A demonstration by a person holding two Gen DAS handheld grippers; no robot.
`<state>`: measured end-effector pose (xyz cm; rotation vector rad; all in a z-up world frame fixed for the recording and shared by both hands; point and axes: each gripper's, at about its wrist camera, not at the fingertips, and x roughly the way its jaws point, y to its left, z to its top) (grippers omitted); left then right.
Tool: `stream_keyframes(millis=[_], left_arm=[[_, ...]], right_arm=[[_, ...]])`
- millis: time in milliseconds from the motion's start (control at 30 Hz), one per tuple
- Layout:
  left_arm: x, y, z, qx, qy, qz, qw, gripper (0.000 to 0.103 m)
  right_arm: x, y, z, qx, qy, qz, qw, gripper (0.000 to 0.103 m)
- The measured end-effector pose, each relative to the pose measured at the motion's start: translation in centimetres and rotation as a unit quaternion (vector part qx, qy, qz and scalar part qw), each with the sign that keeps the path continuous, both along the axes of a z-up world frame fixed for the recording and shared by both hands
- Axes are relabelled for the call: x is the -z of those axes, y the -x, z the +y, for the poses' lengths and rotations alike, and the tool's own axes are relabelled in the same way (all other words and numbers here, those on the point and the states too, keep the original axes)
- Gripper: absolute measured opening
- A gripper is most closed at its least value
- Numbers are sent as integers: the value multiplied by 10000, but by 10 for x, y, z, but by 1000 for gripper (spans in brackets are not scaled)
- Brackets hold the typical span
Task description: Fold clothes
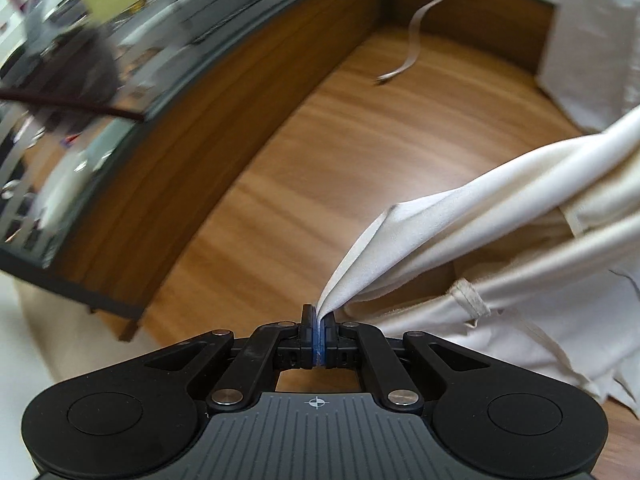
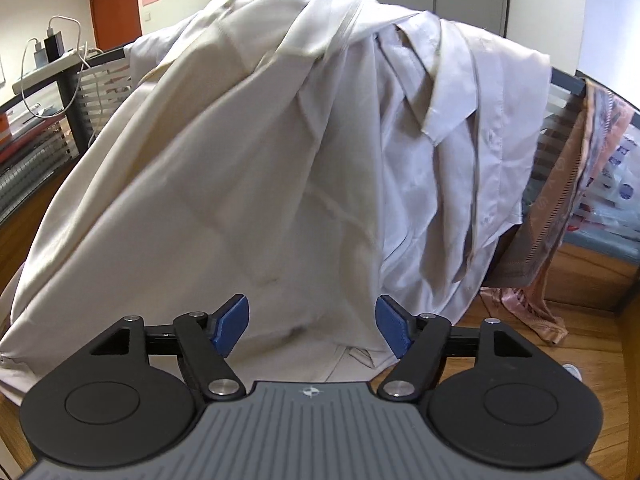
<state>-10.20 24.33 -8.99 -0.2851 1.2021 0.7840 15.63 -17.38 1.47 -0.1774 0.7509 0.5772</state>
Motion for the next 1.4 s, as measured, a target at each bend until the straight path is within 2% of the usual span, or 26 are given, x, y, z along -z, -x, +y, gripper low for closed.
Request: stream_keyframes(millis=[167, 233, 367, 467, 633, 733, 867, 967, 1033, 1067, 1100, 1133, 1167, 1200, 1400], left_arm=[[14, 13, 17, -459, 117, 80, 9988, 5], [12, 19, 14, -519, 286, -89, 9982, 15], [9, 12, -5, -170, 380, -313, 9986, 21], [7, 3, -22, 157, 408, -419, 9982, 31], [1, -10, -42, 554, 526, -726, 9944, 55], [-4, -18, -54, 785, 502, -900, 9916, 63], [-12, -30, -66, 1036, 469, -1080, 9876, 68], [-17, -40, -74, 1164, 486, -1186, 9849, 71], [-18, -46, -78, 1237, 500, -1224, 9835, 74], [-19, -48, -79, 1273, 508, -1242, 9827, 75], [-19, -51, -81, 1296, 529, -1263, 9821, 75], [-18, -53, -82, 1317, 553, -1285, 9814, 75], [-18, -55, -83, 1338, 577, -1306, 9807, 75], [-17, -56, -85, 1367, 603, -1329, 9798, 75], [-12, -68, -98, 1610, 613, -1371, 9755, 75]], right_arm=[[6, -4, 12, -141, -25, 87, 9999, 79], [6, -7, 16, -187, -47, 89, 9998, 82], [4, -16, 25, -229, -105, 61, 9997, 88], [1, -26, 32, -225, -157, 18, 9996, 90], [-4, -42, 43, -219, -247, -58, 9994, 90], [-12, -58, 50, -201, -374, -180, 9989, 90], [-21, -81, 60, -178, -485, -297, 9982, 90], [-23, -96, 68, -205, -483, -331, 9981, 82], [-22, -104, 73, -208, -441, -319, 9983, 65], [-22, -107, 75, -211, -421, -312, 9984, 61], [-21, -109, 76, -198, -424, -287, 9985, 48], [-20, -112, 76, -186, -426, -262, 9986, 26], [-20, -114, 76, -173, -429, -241, 9986, 13], [-20, -112, 74, -160, -435, -245, 9986, 8], [-23, -83, 52, -140, -490, -228, 9984, 6]])
